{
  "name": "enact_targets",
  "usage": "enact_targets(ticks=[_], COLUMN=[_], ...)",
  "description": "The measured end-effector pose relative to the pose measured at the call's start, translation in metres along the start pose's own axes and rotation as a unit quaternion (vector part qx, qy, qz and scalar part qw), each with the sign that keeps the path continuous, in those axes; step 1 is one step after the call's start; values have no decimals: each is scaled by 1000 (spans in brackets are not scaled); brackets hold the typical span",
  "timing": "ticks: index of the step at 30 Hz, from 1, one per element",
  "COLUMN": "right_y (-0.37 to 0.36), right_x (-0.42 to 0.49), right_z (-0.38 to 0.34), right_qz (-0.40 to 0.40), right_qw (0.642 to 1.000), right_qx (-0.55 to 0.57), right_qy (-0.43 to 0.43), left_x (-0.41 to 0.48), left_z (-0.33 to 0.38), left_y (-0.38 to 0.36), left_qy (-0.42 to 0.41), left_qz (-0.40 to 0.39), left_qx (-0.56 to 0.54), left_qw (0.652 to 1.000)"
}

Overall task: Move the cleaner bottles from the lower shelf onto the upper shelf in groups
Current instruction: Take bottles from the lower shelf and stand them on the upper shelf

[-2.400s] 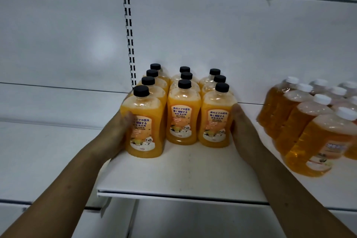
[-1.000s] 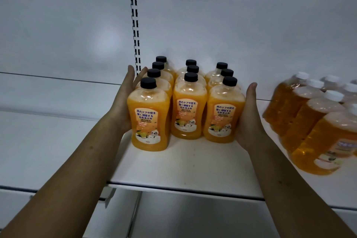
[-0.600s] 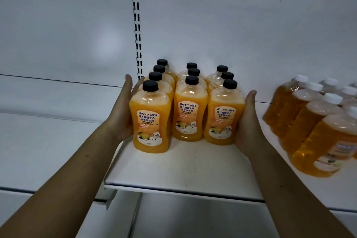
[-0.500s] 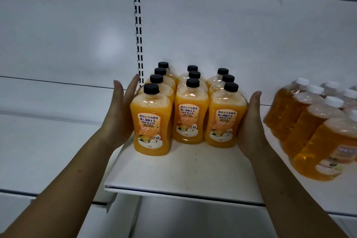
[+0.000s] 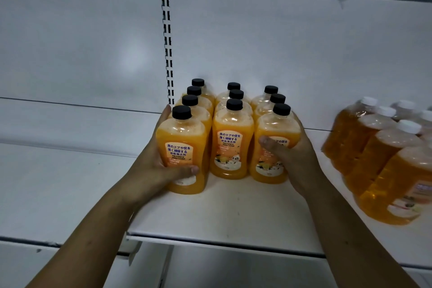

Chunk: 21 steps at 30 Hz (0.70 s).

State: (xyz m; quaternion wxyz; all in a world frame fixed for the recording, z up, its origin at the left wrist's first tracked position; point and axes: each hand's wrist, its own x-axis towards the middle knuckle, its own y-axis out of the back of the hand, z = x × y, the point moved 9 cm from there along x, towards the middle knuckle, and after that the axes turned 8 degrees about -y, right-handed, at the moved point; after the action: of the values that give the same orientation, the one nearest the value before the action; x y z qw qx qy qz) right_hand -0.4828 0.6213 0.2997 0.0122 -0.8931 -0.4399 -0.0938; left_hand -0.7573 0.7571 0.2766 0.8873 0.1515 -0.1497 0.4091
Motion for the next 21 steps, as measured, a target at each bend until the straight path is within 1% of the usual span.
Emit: enact_targets(ticks=[4, 5, 7, 8, 10, 13, 16, 21], right_y=[2, 2, 7, 9, 11, -3, -7, -9], right_x=[1, 2, 4, 6, 13, 14, 17, 20], right_z=[2, 0, -2, -2, -1, 0, 8, 13], right_qz=[0, -2, 7, 10, 8, -31, -30, -40], right_qw=[1000, 1000, 991, 983, 973, 970, 971, 971], right_qx=[-6, 16, 124, 174, 213, 214, 207, 198], right_qy=[-16, -22, -53, -66, -87, -107, -120, -125], left_x=[2, 4, 14, 21, 34, 46, 42, 43], left_z=[2, 7, 15, 16, 15, 14, 6, 1], left_y=[4, 5, 12, 16, 18, 2, -11, -11], left_qy=[-6, -7, 17, 42, 92, 131, 166, 172], left_qz=[-3, 3, 51, 81, 113, 75, 61, 57], left_qx=[-15, -35, -111, -164, -243, -270, -281, -273], left_qw=[1000, 999, 992, 982, 959, 951, 943, 945])
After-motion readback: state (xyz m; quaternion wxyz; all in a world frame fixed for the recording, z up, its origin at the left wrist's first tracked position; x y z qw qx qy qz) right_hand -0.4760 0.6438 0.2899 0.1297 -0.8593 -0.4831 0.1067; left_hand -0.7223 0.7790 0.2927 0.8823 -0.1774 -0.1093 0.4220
